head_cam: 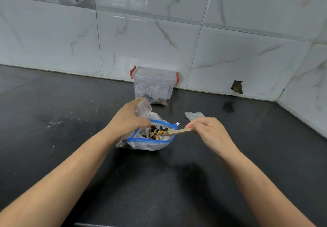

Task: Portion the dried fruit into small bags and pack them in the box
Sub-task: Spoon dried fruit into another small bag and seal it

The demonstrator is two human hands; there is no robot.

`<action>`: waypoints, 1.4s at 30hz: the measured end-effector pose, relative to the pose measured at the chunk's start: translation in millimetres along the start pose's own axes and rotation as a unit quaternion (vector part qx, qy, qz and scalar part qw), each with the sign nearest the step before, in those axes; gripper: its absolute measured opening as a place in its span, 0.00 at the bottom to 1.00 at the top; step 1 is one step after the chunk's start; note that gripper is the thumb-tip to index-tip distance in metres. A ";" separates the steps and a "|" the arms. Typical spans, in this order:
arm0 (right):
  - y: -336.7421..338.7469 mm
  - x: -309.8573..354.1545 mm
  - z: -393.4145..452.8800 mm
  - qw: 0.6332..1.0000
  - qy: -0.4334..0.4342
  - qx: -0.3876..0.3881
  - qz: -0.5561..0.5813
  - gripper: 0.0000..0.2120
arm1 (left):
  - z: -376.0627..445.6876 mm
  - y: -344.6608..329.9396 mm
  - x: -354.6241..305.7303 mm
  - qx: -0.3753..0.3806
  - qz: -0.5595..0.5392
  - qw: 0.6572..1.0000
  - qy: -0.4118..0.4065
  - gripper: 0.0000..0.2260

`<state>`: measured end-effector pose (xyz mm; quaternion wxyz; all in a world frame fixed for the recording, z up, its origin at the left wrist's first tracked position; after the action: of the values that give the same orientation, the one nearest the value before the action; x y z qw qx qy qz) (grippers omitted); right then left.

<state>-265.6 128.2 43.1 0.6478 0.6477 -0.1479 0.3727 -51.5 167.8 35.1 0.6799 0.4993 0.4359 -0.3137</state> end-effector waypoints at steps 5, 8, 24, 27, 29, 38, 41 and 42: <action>9.7 5.9 -1.8 0.999 0.031 -0.020 -0.003 0.16 | -0.2 1.2 8.8 -0.013 0.000 0.999 -0.033 0.34; 25.2 18.6 -0.5 0.997 0.063 -0.042 0.017 0.16 | 0.1 1.7 10.6 -0.016 -0.006 0.998 -0.053 0.34; 19.2 124.6 -2.9 0.904 0.317 -0.104 -0.266 0.10 | 4.3 2.2 12.4 -0.024 -0.007 0.993 -0.117 0.30; 36.8 110.6 -0.3 0.944 0.252 -0.123 -0.173 0.07 | 4.4 4.2 12.3 -0.020 -0.013 0.996 -0.090 0.31; 47.1 95.9 3.7 0.962 0.202 -0.120 -0.138 0.06 | 3.1 4.6 10.9 -0.009 -0.014 0.998 -0.060 0.30; 15.2 57.0 -5.3 0.950 0.159 -0.050 -0.265 0.09 | -0.6 -0.3 14.5 0.074 -0.010 0.995 0.066 0.20; -2.7 57.6 -10.0 0.910 0.217 -0.059 -0.348 0.13 | -2.1 -2.1 14.2 0.082 -0.015 0.994 0.073 0.16; -6.9 56.9 -10.6 0.897 0.230 -0.057 -0.373 0.13 | -2.3 -2.1 14.4 0.082 -0.015 0.994 0.075 0.15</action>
<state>-225.4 155.7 75.1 0.7910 0.5134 0.2372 0.2334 -47.9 169.5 20.9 0.5971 0.5691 0.4661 -0.3200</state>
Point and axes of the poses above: each hand's wrist, its own z-axis towards the middle knuckle, its own y-axis out of the back of the hand, x = y × z, the point moved 3 cm from there along z, towards the middle knuckle, and after that the axes turned 8 degrees about -z, right-handed, at the moved point
